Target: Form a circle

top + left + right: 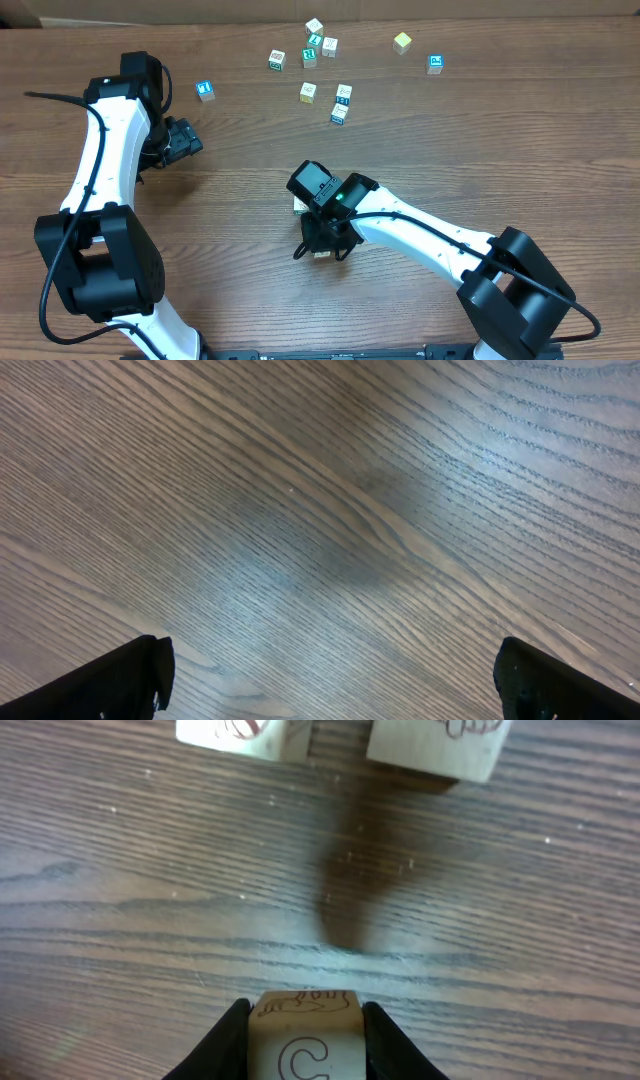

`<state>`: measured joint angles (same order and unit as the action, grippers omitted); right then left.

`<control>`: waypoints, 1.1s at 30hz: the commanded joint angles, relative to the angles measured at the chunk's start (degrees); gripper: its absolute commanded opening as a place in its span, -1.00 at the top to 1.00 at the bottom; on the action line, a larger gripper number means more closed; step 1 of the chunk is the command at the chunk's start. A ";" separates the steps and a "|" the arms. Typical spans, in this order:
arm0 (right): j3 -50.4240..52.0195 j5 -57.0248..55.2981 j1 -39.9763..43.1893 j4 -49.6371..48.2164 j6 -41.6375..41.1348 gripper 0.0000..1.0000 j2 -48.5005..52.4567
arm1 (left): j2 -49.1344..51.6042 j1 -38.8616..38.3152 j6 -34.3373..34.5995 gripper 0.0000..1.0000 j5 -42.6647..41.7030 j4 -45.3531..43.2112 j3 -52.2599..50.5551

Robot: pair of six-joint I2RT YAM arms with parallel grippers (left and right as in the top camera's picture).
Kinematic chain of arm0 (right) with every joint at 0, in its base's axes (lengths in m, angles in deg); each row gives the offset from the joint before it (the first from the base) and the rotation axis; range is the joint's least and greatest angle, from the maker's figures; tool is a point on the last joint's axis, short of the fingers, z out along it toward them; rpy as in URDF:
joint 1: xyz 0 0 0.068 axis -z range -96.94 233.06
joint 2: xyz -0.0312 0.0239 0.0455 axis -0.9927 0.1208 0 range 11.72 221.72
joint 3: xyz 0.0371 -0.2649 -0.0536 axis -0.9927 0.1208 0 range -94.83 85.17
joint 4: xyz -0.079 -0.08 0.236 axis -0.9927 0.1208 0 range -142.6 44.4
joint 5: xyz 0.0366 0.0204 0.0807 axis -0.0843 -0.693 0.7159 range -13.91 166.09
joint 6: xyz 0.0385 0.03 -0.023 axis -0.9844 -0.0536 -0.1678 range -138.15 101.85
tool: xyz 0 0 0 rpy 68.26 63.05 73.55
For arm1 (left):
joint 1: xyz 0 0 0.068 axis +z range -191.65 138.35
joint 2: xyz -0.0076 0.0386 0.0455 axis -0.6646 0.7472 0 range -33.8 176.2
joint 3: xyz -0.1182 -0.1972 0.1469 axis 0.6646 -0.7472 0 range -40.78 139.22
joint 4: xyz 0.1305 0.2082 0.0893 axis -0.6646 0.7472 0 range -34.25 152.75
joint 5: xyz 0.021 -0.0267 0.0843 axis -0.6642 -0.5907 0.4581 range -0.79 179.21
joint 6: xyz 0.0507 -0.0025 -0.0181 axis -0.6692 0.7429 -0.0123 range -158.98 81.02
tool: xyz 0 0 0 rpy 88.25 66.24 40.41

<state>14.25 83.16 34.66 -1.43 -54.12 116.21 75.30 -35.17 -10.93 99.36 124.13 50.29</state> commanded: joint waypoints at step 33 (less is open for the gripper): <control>0.42 8.63 -2.29 8.74 -5.05 -0.34 2.10 | -1.01 -0.13 -1.05 -0.99 0.76 0.15 0.92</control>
<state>14.29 90.53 33.90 6.90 -53.39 118.09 75.30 -35.17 -10.93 99.36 124.13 50.29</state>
